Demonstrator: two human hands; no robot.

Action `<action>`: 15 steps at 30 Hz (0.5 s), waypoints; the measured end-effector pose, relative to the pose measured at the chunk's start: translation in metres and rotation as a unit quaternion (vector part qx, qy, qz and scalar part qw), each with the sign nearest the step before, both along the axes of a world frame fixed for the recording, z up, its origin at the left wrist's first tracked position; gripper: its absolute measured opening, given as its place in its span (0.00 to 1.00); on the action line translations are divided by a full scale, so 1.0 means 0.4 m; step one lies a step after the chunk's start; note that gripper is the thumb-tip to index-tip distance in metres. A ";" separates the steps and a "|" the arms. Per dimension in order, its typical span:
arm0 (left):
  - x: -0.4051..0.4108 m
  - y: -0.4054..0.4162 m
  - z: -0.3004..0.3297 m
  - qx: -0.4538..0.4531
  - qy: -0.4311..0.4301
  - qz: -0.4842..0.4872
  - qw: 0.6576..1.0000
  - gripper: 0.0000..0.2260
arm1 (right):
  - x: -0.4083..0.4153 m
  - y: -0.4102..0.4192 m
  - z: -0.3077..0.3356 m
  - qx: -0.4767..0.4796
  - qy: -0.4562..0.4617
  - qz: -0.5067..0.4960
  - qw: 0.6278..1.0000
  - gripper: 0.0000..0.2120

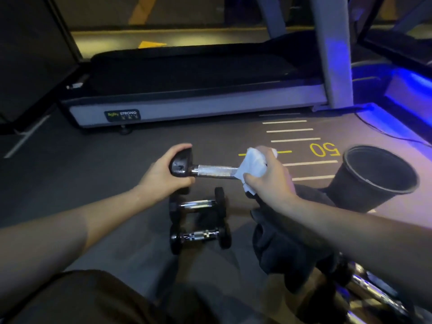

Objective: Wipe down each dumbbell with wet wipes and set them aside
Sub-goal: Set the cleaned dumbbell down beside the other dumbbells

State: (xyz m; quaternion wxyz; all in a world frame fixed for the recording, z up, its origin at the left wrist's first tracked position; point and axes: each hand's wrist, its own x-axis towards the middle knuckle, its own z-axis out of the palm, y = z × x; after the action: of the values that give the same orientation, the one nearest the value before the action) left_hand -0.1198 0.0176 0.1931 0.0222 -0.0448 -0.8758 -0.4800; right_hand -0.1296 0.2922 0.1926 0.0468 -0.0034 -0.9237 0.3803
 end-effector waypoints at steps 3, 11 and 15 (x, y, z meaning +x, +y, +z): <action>0.013 -0.077 -0.086 0.017 -0.003 0.031 0.999 0.35 | -0.027 -0.081 -0.056 0.004 -0.014 0.029 0.999 0.33; 0.049 -0.160 -0.332 0.048 -0.062 0.057 0.995 0.35 | -0.022 -0.169 -0.271 0.018 -0.097 0.037 0.994 0.34; 0.032 -0.155 -0.415 0.059 -0.087 0.062 0.993 0.35 | -0.042 -0.166 -0.340 0.024 -0.128 0.032 0.991 0.32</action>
State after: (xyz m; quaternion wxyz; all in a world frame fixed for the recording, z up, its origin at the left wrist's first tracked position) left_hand -0.1070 -0.0442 0.0272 -0.0214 0.0533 -0.8456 -0.5307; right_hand -0.1464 0.2258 0.0565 -0.0837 -0.0213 -0.9306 0.3557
